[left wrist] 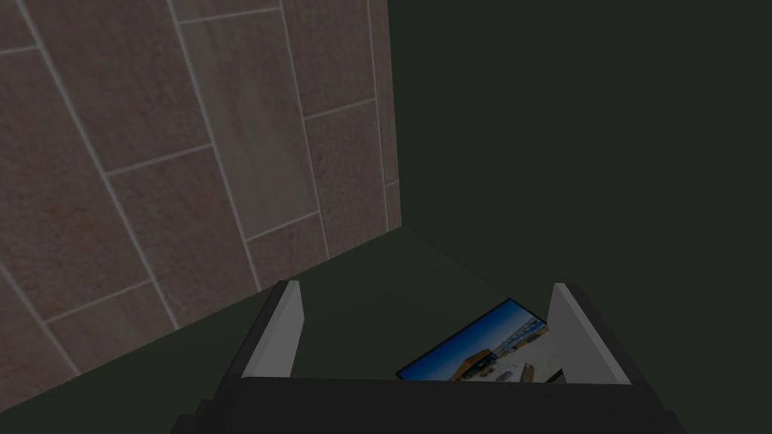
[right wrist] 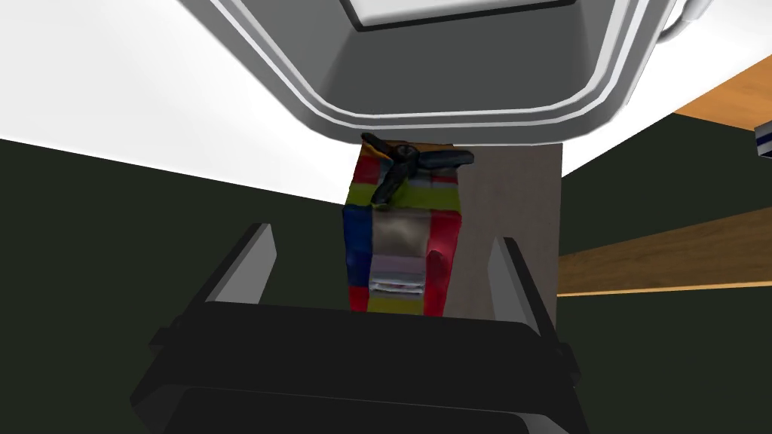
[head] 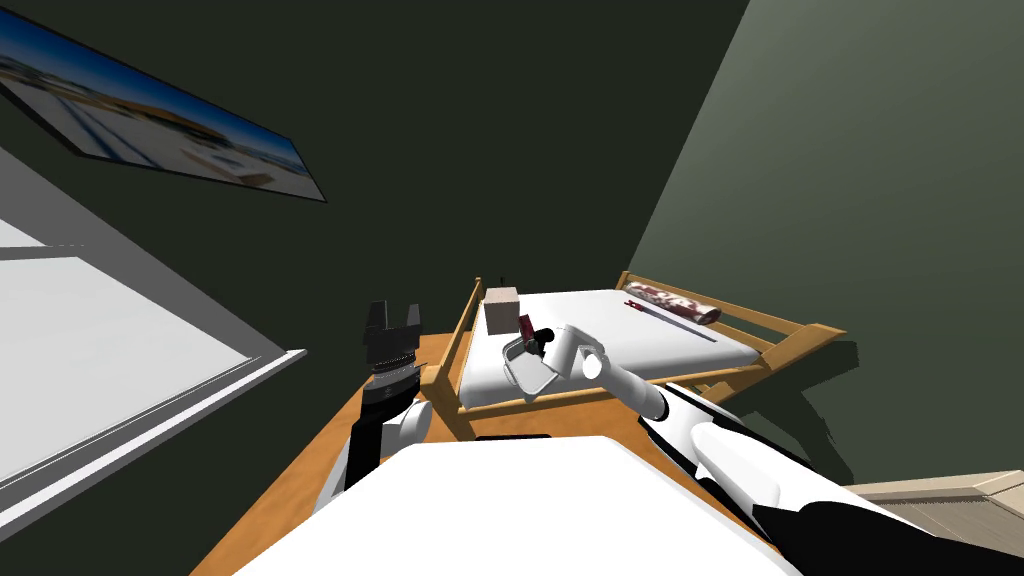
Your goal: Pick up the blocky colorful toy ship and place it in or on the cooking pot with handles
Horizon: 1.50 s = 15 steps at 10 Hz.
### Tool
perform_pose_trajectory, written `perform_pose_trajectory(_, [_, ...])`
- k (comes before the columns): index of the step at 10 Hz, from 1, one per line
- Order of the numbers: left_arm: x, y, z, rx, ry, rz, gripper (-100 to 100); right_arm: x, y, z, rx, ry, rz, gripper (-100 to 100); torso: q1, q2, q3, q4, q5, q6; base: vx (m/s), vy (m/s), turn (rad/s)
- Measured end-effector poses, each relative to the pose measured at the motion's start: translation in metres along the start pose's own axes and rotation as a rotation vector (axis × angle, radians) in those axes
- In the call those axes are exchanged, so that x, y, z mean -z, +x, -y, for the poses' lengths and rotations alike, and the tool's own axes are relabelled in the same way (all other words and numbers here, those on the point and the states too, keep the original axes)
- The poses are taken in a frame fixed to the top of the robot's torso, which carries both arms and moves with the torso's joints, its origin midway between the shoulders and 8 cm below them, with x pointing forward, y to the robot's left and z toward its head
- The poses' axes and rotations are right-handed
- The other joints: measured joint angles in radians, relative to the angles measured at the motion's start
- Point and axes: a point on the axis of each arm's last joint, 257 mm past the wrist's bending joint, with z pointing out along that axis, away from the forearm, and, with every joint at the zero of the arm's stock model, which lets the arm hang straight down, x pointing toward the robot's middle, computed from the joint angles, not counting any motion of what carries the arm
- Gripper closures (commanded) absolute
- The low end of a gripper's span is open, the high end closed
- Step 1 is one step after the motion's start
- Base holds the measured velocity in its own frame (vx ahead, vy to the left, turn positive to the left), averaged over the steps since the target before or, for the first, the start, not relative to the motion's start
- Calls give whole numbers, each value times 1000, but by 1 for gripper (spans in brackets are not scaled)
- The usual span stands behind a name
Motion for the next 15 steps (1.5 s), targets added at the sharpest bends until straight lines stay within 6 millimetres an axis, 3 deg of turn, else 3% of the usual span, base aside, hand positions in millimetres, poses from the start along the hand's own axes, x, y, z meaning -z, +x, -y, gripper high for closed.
perform_pose_trajectory(1, [0,0,0,0,0,0,0,0,0,0,0,0,0,-100,0,1,0,0,0,0,0,0,0])
perform_pose_trajectory(2, [0,0,0,0,0,0,0,0,0,0,0,0,0,0,0,1,0,0,0,0,0,0,0])
perform_pose_trajectory(3, [0,0,0,0,0,0,0,0,0,0,0,0,0,-100,0,1,1,0,0,0,4,11,-39])
perform_pose_trajectory(10, [0,0,0,0,0,0,0,37,-34,5,25,-11,10,-100,0,1,1,0,0,0,3,15,-30])
perform_pose_trajectory(11, [0,0,0,0,0,0,0,38,-34,5,26,-10,9,0,0,1,1,0,0,0,0,0,0])
perform_pose_trajectory(15, [0,0,0,0,0,0,0,38,-34,5,25,-10,9,0,0,1,1,0,0,0,0,0,0])
